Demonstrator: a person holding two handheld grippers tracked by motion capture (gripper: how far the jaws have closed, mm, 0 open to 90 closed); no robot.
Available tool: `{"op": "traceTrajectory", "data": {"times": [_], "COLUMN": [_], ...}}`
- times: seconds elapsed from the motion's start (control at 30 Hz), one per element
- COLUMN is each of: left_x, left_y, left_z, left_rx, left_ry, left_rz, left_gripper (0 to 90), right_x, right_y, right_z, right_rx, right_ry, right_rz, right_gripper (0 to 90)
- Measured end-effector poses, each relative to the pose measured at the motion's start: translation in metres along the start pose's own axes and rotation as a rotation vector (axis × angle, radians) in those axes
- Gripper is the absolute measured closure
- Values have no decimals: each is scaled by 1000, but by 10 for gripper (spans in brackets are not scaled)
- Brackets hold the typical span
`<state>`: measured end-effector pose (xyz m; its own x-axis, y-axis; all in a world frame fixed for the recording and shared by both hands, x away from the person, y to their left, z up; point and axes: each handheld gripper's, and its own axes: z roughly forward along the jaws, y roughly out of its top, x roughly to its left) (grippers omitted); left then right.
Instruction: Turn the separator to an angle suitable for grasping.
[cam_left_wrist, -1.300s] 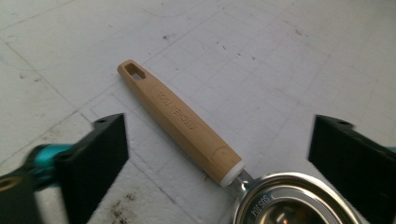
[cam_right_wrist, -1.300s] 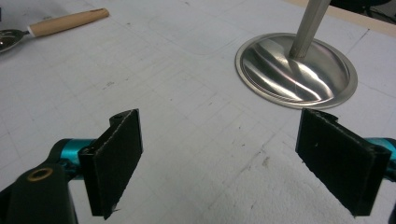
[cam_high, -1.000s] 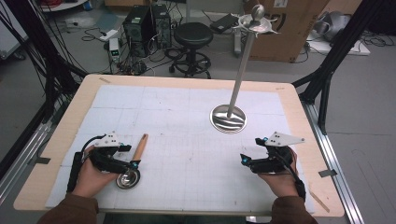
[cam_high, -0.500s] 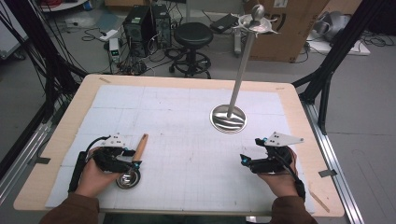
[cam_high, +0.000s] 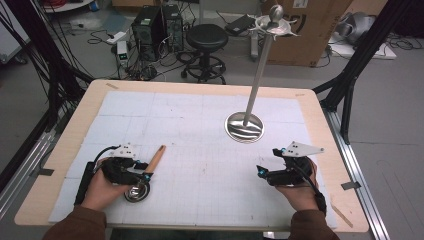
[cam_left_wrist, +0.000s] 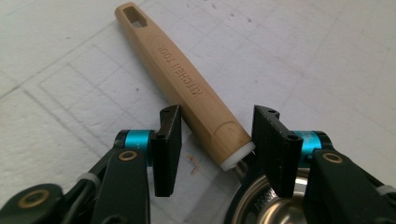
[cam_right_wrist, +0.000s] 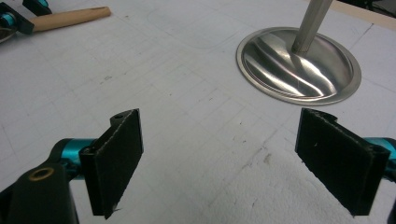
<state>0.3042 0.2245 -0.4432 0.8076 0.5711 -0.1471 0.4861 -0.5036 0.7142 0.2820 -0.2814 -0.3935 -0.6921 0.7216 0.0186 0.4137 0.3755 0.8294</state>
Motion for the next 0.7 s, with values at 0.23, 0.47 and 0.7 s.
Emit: {"op": "traceTrajectory", "data": {"times": [0.23, 0.47, 0.7], "left_x": [-11, -16, -17], "left_y": [8, 11, 11], "left_z": [6, 9, 10], "left_rx": [27, 38, 38], "left_ry": [-44, -63, -59], "left_rz": [52, 74, 72], "left_gripper": [592, 612, 579], "right_x": [0, 0, 0], "right_y": [0, 0, 0], "right_z": [0, 1, 1], "right_rx": [2, 2, 6], "right_ry": [-2, -1, -1], "right_rz": [-2, -3, -3], "right_gripper": [140, 140, 140]}}
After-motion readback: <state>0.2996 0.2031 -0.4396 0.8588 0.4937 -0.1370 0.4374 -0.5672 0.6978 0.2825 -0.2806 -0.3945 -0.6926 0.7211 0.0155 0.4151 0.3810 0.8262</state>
